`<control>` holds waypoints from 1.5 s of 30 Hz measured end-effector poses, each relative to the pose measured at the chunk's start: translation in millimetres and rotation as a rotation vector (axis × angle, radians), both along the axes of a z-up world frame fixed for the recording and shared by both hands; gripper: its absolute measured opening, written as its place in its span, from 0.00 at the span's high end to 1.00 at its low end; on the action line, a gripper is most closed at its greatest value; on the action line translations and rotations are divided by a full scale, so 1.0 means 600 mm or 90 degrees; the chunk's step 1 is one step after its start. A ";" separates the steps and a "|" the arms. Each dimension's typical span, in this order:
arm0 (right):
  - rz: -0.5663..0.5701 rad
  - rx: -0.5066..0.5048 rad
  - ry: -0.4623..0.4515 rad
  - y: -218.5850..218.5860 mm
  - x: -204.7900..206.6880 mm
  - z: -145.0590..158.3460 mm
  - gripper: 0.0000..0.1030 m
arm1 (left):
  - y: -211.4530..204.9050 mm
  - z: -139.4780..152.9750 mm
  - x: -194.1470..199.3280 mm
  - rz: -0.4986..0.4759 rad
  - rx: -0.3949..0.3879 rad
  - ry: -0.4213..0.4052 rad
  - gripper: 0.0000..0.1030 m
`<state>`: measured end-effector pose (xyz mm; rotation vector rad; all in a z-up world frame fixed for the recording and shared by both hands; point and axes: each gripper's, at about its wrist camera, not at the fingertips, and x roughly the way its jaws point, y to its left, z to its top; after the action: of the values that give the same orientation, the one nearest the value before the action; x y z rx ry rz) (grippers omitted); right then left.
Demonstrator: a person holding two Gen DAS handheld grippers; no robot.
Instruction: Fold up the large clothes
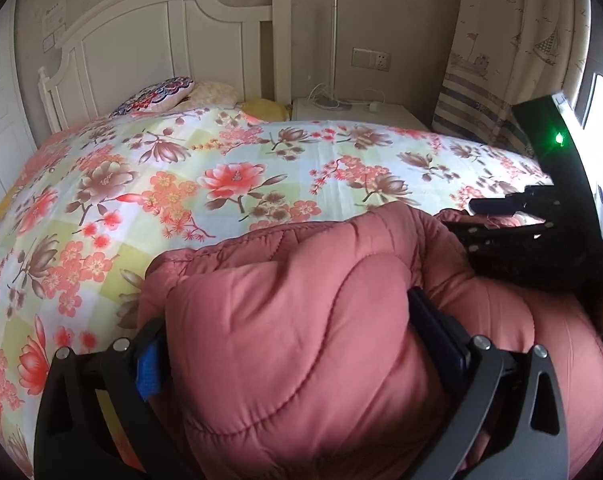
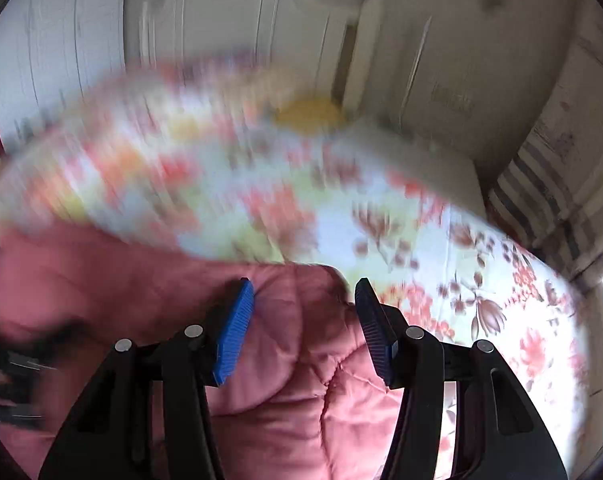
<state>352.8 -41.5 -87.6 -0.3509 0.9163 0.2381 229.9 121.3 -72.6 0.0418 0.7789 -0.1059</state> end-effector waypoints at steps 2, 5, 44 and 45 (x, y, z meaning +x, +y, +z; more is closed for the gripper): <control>-0.025 0.067 0.026 -0.023 0.013 -0.005 0.49 | 0.001 0.001 0.000 -0.003 -0.005 0.000 0.02; -0.023 0.050 0.007 -0.026 0.003 0.002 0.49 | 0.002 0.001 0.000 -0.006 -0.006 -0.002 0.02; 0.107 0.094 -0.132 0.005 -0.361 0.069 0.43 | 0.012 0.001 0.000 -0.004 -0.011 0.000 0.02; 0.105 0.085 -0.142 0.008 -0.365 0.051 0.42 | 0.011 0.001 -0.001 -0.005 -0.008 -0.002 0.02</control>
<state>134.1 -36.8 -57.0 -0.3229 0.6486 0.4018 229.4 128.0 -72.2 0.0334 0.7756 -0.1182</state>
